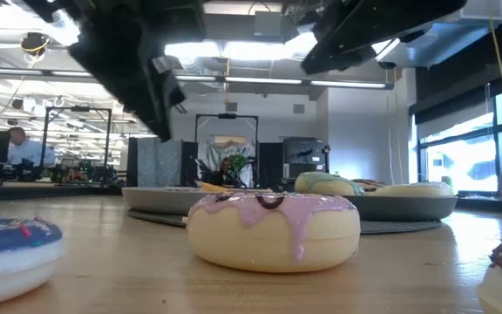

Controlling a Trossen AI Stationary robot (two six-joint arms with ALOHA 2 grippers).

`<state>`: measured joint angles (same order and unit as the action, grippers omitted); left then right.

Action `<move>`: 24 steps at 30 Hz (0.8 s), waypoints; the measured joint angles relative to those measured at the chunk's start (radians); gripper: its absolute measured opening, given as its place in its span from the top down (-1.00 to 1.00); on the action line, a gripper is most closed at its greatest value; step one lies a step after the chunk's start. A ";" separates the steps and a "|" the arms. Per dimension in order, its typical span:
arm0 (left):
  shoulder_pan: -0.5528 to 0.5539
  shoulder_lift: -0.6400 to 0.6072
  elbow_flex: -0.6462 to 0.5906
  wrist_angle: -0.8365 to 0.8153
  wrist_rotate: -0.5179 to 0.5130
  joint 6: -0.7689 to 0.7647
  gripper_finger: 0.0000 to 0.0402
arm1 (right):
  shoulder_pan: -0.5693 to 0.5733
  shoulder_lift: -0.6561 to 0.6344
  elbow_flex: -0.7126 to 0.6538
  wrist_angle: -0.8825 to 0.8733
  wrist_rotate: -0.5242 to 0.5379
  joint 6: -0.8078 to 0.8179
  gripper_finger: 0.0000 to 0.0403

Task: Pick & Place donuts
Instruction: Put the large purple donut on the black plate

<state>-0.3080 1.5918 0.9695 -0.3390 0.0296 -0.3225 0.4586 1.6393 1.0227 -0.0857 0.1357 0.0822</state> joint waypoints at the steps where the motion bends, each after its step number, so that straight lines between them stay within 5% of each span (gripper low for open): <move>1: 0.000 -0.003 0.000 -0.019 -0.001 -0.028 0.37 | 0.004 0.031 0.024 0.000 -0.002 0.000 0.08; 12: -0.039 -0.012 0.000 -0.042 -0.010 -0.060 0.37 | 0.006 0.277 0.141 0.020 -0.006 -0.009 0.08; 24: -0.051 -0.012 0.000 -0.031 -0.010 -0.059 0.38 | -0.006 0.336 0.142 0.037 0.011 0.073 0.12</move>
<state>-0.3592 1.5795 0.9695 -0.3695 0.0193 -0.3813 0.4528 1.9749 1.1652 -0.0483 0.1470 0.1550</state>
